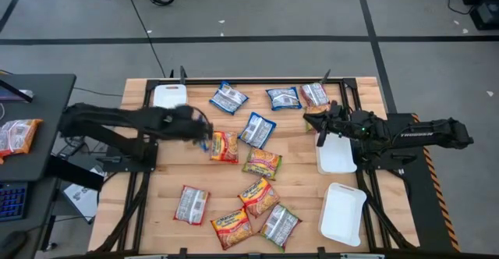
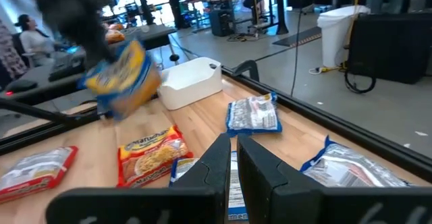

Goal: Sort Maruchan noodles
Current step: Put the blue noodle pack into the top left white bin

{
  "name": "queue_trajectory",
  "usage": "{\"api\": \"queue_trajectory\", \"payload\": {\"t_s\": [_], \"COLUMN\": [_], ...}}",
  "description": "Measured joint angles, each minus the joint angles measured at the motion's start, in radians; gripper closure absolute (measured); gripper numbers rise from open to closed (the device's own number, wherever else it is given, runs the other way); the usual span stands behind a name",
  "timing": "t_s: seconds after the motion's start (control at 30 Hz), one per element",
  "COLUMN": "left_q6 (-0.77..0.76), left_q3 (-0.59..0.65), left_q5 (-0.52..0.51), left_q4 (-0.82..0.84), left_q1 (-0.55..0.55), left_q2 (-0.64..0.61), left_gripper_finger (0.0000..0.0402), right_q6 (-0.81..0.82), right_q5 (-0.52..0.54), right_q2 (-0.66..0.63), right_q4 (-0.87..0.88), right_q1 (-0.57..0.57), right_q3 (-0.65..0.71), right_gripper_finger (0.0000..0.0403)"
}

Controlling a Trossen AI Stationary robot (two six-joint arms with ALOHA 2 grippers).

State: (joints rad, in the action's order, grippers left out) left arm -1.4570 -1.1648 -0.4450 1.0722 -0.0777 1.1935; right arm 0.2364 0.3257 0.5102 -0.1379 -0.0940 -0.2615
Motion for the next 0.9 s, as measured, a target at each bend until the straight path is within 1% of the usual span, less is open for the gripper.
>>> {"api": "queue_trajectory", "payload": {"t_s": [0.07,0.23,0.27,0.33,0.4,0.43,0.53,0.6,0.63,0.7,0.9], "left_q6": [0.088,0.371,0.412,0.416,0.33,0.256,-0.075,-0.296,-0.374,-0.482,-0.699], "left_q3": [0.009,0.053,0.062,0.078,0.095,0.106,0.155,0.21,0.244,0.312,0.478], "left_q5": [-0.037,-0.051,-0.055,-0.076,-0.142,-0.181,-0.285,-0.322,-0.341,-0.373,-0.443], "left_q4": [-0.065,-0.226,-0.257,-0.263,-0.204,-0.15,0.075,0.167,0.173,0.145,-0.032], "left_q1": [0.003,-0.02,-0.025,-0.025,-0.014,-0.007,0.016,0.036,0.045,0.063,0.15], "left_q2": [-0.089,-0.255,-0.278,-0.318,-0.353,-0.369,-0.4,-0.413,-0.42,-0.429,-0.41], "left_gripper_finger": [0.0388,0.0389,0.0389,0.0389,0.0389,0.0389,0.0389,0.0389,0.0389,0.0389,0.0387], "right_q6": [0.006,0.007,0.007,0.007,0.007,0.007,0.007,0.007,0.006,0.007,0.044], "right_q5": [-0.013,-0.044,-0.049,-0.058,-0.059,-0.059,-0.059,-0.059,-0.059,-0.053,-0.009], "right_q2": [0.0,0.0,0.0,0.0,0.0,0.0,0.0,0.0,0.0,0.0,0.0], "right_q4": [0.0,0.001,0.0,0.0,0.001,0.0,0.0,-0.001,0.0,-0.001,-0.003], "right_q1": [0.0,0.0,0.0,0.0,0.0,0.0,0.0,0.0,0.0,0.0,0.0], "right_q3": [0.0,0.0,0.0,0.0,0.0,0.0,0.0,0.0,0.0,0.0,0.0], "right_gripper_finger": [0.037,0.037,0.037,0.037,0.037,0.037,0.037,0.037,0.037,0.037,0.037]}}
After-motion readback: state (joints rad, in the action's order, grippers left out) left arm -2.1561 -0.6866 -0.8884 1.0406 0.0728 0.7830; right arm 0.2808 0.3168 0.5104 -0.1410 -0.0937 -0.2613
